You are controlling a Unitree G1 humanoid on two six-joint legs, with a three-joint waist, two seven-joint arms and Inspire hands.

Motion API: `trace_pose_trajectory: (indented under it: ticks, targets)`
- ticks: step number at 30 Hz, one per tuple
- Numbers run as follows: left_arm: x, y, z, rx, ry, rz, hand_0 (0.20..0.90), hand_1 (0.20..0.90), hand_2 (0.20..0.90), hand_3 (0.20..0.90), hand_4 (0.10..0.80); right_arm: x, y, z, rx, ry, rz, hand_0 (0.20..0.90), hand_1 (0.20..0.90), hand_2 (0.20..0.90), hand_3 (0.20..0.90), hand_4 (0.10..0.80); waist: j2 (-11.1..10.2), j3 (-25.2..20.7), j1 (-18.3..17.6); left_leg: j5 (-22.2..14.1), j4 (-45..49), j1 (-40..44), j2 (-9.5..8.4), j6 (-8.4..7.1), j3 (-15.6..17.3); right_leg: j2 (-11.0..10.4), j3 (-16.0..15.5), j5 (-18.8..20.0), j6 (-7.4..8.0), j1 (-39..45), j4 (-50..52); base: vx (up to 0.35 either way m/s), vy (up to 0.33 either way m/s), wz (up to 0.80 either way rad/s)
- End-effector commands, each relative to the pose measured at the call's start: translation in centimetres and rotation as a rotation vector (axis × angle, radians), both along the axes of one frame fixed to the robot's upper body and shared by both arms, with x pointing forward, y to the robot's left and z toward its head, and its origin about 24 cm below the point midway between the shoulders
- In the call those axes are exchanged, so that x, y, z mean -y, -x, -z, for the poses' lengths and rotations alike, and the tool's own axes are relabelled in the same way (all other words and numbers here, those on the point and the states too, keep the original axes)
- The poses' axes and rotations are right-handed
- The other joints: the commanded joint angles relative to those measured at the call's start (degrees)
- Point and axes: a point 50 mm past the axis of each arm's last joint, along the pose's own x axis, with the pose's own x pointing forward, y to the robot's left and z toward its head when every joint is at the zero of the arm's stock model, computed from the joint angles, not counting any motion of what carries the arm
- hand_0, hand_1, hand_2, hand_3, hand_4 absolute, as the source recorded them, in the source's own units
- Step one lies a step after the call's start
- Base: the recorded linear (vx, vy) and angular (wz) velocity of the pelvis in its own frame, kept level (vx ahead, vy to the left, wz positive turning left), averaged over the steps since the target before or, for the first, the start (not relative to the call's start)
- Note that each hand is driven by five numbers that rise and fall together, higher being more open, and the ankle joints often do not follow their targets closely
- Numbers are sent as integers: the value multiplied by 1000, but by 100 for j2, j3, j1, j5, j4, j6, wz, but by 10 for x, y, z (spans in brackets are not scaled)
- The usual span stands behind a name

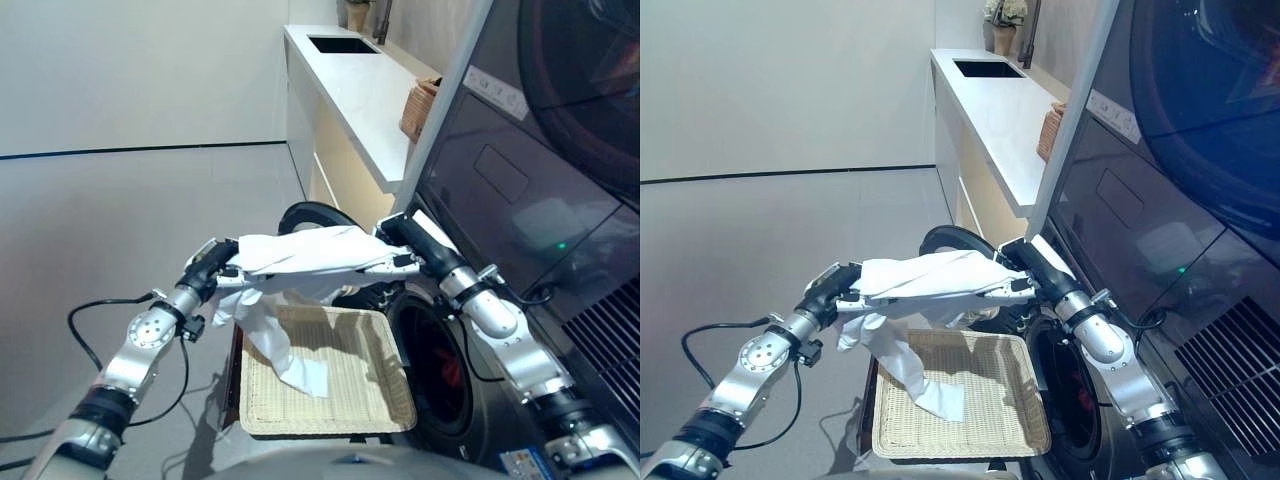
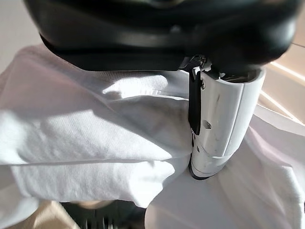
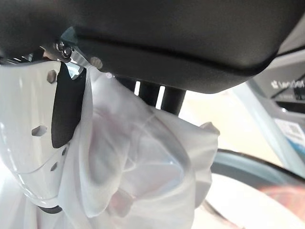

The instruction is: Pick up the clothes and place them into the washing machine

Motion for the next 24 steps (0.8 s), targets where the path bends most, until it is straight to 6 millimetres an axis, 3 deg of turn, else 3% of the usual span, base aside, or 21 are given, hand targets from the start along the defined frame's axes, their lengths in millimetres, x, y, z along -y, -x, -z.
trace_pose_trajectory:
  ticks: [1, 9, 16, 24]
  targets:
    - [-52, -20, -84, 414, -73, -251, 200, 200, 200, 200, 300, 46, -5, -18, 134, -9, 247, 200, 200, 200, 200, 300, 26, -364, 116, 137, 74, -310, 239, -397, -325, -716, -35, -146, 625, 177, 417, 0, 0, 0]
    - [-36, -27, -88, 497, -27, -304, 200, 200, 200, 200, 300, 16, -4, 25, -27, -55, 192, 200, 200, 200, 200, 300, 37, -304, 131, 132, 71, -302, 238, -391, -328, -728, -51, -161, 613, 194, 390, 0, 0, 0]
    - [-7, -54, -130, 621, -50, -199, 200, 200, 200, 200, 300, -9, -8, 49, -143, 27, 98, 200, 200, 200, 200, 300, 47, -327, 126, 133, 71, -303, 233, -390, -360, -728, -94, -173, 620, 228, 386, 0, 0, 0]
    - [38, -70, -158, 704, -34, -58, 200, 200, 200, 200, 300, -35, -14, 60, -200, 55, 21, 200, 200, 200, 200, 300, 66, -322, 135, 143, 78, -313, 231, -390, -392, -731, -117, -173, 625, 250, 378, 8, -6, 4]
